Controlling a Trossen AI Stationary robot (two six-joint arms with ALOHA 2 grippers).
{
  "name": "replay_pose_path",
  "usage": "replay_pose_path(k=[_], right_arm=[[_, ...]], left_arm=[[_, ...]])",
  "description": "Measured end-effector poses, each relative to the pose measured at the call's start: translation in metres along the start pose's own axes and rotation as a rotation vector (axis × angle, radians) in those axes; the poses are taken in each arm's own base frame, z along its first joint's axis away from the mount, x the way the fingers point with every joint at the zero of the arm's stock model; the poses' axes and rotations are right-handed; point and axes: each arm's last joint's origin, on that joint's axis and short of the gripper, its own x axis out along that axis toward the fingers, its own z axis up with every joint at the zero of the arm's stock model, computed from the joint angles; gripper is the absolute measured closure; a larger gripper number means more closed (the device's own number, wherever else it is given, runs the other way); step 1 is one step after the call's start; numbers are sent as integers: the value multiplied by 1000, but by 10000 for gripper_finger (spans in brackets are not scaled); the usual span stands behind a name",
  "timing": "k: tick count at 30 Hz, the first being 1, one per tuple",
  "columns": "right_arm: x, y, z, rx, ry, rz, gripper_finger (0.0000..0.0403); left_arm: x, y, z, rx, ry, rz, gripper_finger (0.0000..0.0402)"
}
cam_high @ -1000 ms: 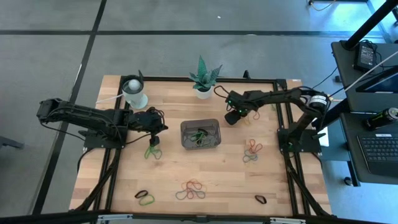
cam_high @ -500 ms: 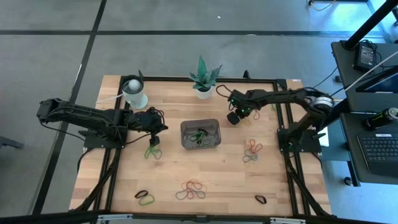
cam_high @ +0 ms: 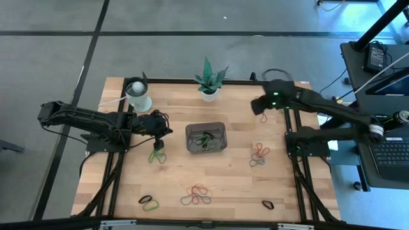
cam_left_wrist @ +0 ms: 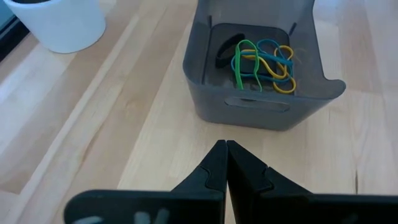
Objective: Pick and place rubber bands into bin
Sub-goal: Put the yellow rubber band into the black bin
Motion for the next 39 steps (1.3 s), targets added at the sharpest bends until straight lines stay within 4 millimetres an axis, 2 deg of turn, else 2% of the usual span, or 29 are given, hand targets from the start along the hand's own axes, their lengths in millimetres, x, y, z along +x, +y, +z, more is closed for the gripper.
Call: replay_pose_path(k=[3, 7, 10, 13, 18, 24, 32, 39], right_arm=[[-28, -1, 7, 17, -106, 43, 402], [-55, 2, 20, 6, -208, 78, 403], [-70, 9, 33, -11, -259, 109, 403], [-75, 18, 44, -42, -274, 130, 403], [-70, 43, 56, -106, -243, 174, 403], [-46, 85, 57, -184, -180, 261, 403], [-22, 143, 44, -290, -82, 367, 403], [-5, 189, 28, -364, -7, 398, 403]], left_arm=[[0, 0, 0, 4, -1, 6, 400], [0, 1, 0, 6, -3, 18, 400], [0, 1, 0, 6, -4, 18, 400], [0, 1, 0, 6, -4, 18, 400], [0, 1, 0, 6, -4, 22, 400], [0, 0, 0, 45, 0, -3, 400], [-1, -5, 7, 108, -65, -132, 400], [-11, -6, 11, 133, -127, -202, 400]])
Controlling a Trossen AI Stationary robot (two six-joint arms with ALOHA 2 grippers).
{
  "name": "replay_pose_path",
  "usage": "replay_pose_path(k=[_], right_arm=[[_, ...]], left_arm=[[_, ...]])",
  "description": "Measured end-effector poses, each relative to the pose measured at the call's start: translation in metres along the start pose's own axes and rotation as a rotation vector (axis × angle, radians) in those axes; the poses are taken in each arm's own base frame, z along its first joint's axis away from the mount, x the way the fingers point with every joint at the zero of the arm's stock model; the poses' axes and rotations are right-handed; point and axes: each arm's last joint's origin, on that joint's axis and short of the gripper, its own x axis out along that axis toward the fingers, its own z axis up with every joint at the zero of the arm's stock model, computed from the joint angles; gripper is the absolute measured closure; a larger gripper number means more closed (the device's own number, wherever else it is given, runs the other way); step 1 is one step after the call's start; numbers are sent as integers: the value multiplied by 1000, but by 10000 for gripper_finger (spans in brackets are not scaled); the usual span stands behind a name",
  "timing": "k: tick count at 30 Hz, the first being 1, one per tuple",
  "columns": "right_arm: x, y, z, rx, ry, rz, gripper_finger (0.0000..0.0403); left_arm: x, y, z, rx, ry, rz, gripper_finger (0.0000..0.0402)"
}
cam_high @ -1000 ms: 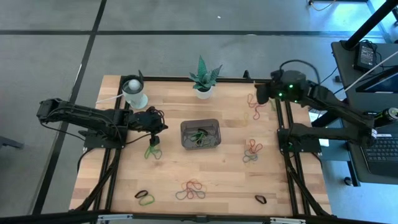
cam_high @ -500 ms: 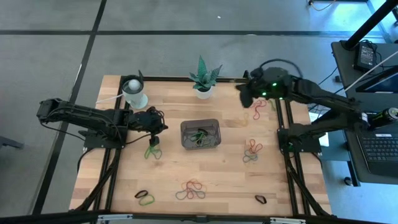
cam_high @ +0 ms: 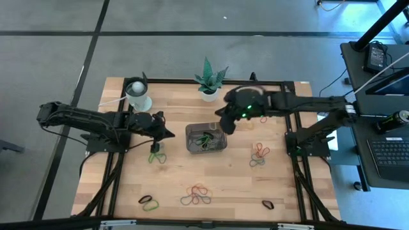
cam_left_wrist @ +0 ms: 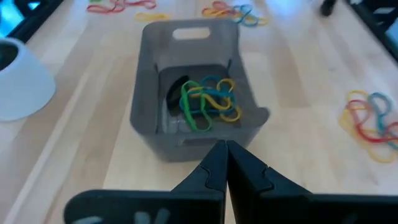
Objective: Pick and place rubber bands into bin
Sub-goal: Put the yellow rubber band into the black bin
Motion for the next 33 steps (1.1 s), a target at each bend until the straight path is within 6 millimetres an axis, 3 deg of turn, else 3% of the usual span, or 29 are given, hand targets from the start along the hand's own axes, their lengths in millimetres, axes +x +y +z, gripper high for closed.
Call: replay_pose_path(k=[7, 16, 27, 33], right_arm=[[46, 19, -17, 2, 107, -18, 403], [103, 17, -59, -1, 339, -146, 403], [143, 13, -90, 11, 514, -149, 402], [152, 10, -98, 13, 540, -167, 373]], left_arm=[[-14, -9, 5, 26, -76, -59, 400], [-21, -16, 5, 70, -105, -77, 400], [-21, -20, 4, 80, -97, -99, 400], [-21, -21, 2, 80, -78, -103, 400]])
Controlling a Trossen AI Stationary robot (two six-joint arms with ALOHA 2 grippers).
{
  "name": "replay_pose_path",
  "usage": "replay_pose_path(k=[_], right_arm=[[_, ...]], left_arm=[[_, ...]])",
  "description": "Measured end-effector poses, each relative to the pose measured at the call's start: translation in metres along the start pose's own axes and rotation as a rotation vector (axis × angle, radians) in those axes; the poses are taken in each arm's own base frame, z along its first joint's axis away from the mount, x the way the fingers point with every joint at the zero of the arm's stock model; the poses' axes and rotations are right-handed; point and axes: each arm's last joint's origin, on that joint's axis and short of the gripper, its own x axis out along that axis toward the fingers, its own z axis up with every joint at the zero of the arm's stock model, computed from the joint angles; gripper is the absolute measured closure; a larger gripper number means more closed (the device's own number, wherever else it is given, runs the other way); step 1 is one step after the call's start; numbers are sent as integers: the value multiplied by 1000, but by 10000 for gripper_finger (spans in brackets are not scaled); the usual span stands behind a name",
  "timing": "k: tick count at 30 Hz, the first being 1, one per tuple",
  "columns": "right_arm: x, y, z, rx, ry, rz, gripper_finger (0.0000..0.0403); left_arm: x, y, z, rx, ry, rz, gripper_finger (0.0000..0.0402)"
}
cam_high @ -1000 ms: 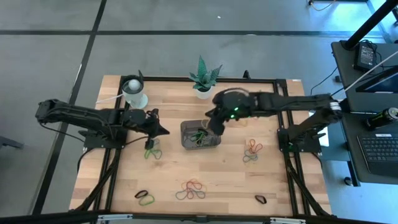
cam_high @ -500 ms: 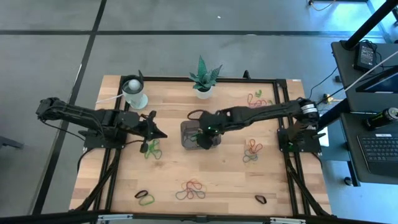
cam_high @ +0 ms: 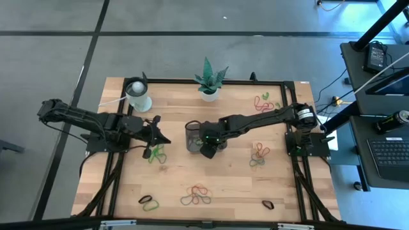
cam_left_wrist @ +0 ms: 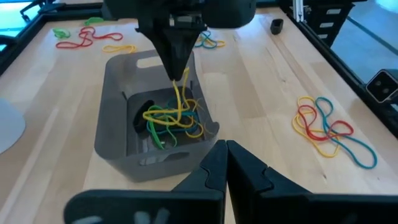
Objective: Pick and place rubber bands into bin
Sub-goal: Put the yellow rubber band into the black bin, then put the green rubber band into the black bin
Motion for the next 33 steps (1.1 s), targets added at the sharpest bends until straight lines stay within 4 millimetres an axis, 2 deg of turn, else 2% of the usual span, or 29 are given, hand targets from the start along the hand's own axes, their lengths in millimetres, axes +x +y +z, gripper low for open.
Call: replay_pose_path(k=[8, 12, 21, 29, 33], right_arm=[[-3, -2, 2, 6, -5, 6, 327], [-3, -2, 2, 6, -3, 9, 320], [-16, -3, 5, 39, -38, 24, 314], [-18, -13, 10, 44, -40, 9, 270], [-24, -23, 4, 15, 40, -53, 247]], left_arm=[[0, 0, -3, 1, 29, 1, 400], [0, 0, -3, 1, 30, 1, 400], [0, 0, -3, 1, 31, 2, 400], [0, 0, -3, -5, 31, 2, 400], [0, 1, -3, -56, 29, 25, 400]])
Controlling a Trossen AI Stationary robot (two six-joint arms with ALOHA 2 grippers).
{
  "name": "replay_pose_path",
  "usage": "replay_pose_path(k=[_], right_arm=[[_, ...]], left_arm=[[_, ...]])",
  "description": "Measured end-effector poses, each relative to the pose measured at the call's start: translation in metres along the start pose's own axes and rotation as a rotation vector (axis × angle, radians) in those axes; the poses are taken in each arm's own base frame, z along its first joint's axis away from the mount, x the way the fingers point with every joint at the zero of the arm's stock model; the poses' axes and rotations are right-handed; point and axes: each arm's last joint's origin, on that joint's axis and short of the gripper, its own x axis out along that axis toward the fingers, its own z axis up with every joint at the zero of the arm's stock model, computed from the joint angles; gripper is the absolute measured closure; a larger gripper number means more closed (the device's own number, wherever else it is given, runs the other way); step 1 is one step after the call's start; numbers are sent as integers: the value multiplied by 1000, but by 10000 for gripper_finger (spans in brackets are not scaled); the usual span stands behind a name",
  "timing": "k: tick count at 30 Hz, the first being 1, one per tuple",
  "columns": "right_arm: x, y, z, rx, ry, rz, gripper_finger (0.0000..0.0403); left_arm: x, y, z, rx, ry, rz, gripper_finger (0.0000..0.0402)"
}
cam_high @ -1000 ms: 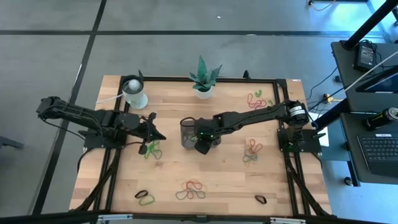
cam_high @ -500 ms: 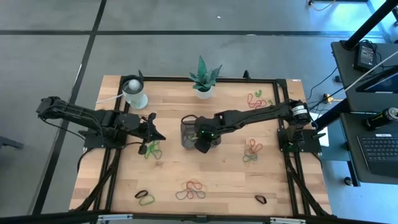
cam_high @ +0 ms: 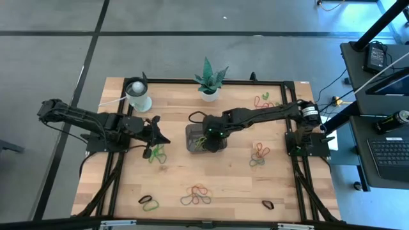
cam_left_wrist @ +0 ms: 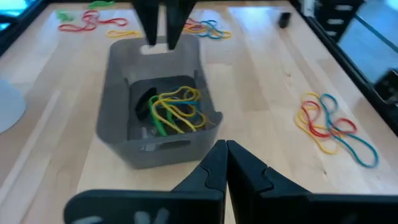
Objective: Pick and place rubber bands into bin
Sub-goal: Put the green rubber band into the black bin
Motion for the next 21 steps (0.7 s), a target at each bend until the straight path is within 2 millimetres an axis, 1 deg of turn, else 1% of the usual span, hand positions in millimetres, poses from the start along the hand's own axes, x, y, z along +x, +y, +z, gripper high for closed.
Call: replay_pose_path(k=[2, 5, 7, 9, 11, 14, 18, 21], right_arm=[[-10, -5, -3, -16, 6, -42, 243], [-30, -8, -5, -59, -55, -83, 245], [-48, -10, -8, -81, -109, -84, 251], [-65, -14, -16, -96, -168, -78, 260], [-78, -24, -32, -96, -199, -80, 270], [-92, -44, -64, -58, -251, -38, 286], [-105, -71, -112, -9, -323, 40, 305], [-110, -89, -142, 56, -336, 100, 314]], left_arm=[[0, 0, 0, -24, -1, 22, 400], [0, -1, 0, -40, -1, 44, 400], [1, -2, 2, -50, -1, 65, 400], [1, -4, 8, -57, -16, 89, 400], [2, -6, 15, -52, -23, 107, 400], [5, -9, 24, -46, 10, 130, 400], [10, -13, 38, -80, 97, 164, 400], [14, -16, 49, -117, 175, 188, 400]])
